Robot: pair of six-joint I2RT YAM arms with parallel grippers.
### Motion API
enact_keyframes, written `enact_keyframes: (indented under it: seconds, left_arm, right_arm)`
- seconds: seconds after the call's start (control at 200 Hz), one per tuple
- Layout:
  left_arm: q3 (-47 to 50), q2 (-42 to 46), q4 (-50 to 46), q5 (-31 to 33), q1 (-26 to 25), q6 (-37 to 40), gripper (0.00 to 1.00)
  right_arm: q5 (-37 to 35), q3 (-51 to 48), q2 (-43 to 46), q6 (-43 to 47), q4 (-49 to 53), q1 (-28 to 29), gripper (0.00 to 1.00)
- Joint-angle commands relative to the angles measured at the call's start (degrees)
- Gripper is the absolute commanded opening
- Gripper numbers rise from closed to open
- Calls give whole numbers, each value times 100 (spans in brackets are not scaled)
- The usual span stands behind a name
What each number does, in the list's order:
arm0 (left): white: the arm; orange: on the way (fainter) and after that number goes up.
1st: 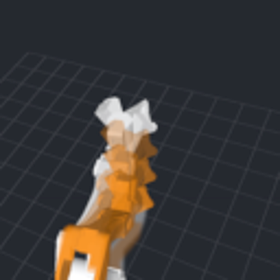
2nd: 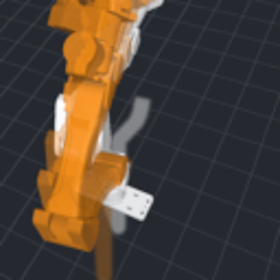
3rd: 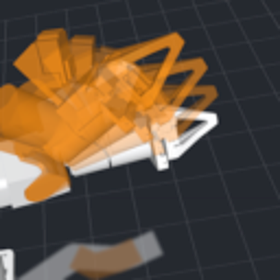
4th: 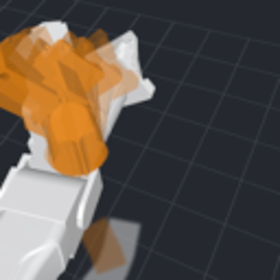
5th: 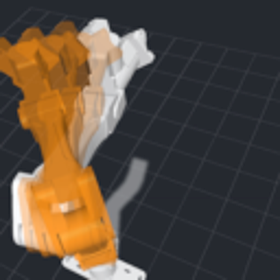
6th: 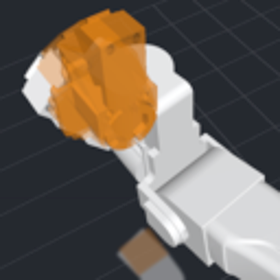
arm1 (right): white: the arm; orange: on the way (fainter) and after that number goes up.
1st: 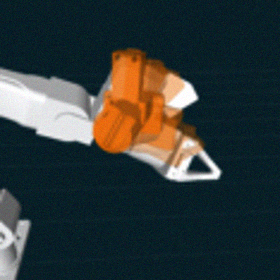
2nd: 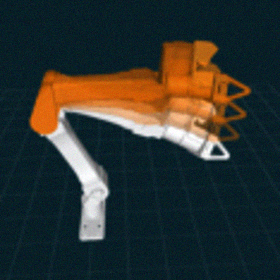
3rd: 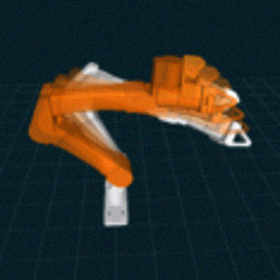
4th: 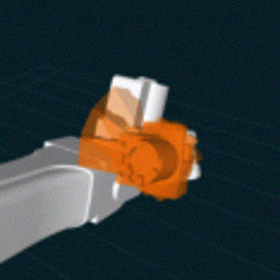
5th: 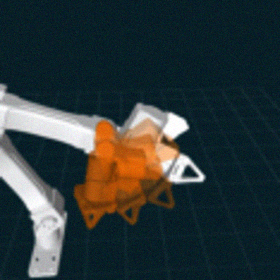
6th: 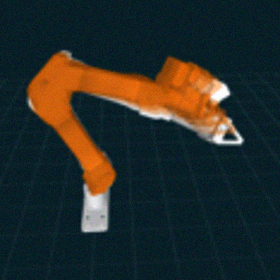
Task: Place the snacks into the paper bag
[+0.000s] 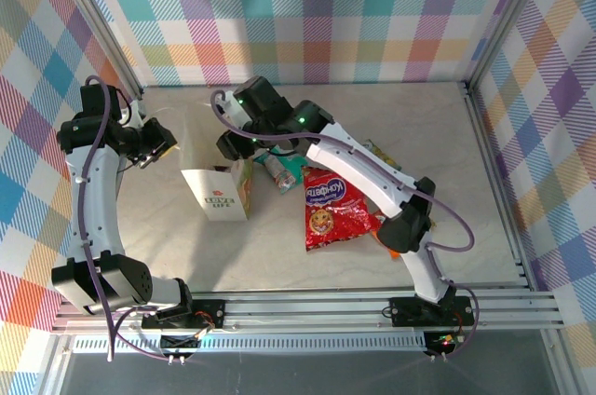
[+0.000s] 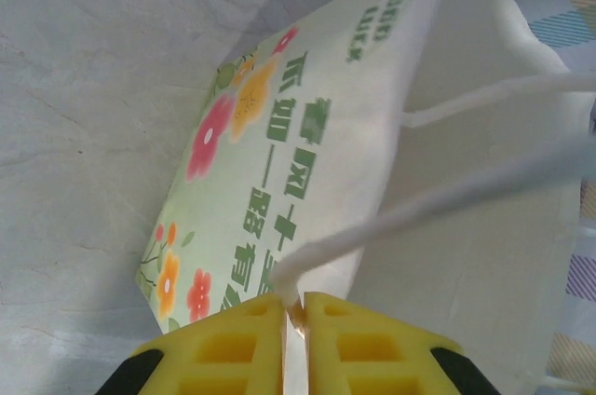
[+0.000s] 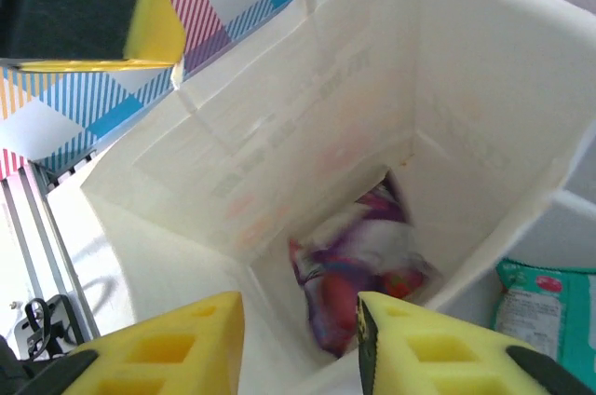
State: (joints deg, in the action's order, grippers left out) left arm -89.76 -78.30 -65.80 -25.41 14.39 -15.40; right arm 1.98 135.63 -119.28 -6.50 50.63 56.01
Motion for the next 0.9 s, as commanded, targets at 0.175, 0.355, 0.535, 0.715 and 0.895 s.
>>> enact_keyframes:
  seconds: [0.175,0.355,0.535,0.715,0.895]
  left_arm:
    - [46,61,23,-149,86,80,14]
    - [48,87,-11,-80,81,121,14]
    - [72,87,-56,62,84,176,15]
    - [13,-9,-64,60,75,178,16]
    - [-38,-62,-100,206,42,220,16]
  right_arm:
    - [-315,-707,966,-52,-291,99,42]
    - [-490,-1335,1464,-155,-478,113,45]
    - [-731,-2141,2119,-310,-733,122,50]
    - [-1076,-3082,2823,-465,-1084,119,54]
    - [-1370,-3541,3205,-519,-1079,112,55]
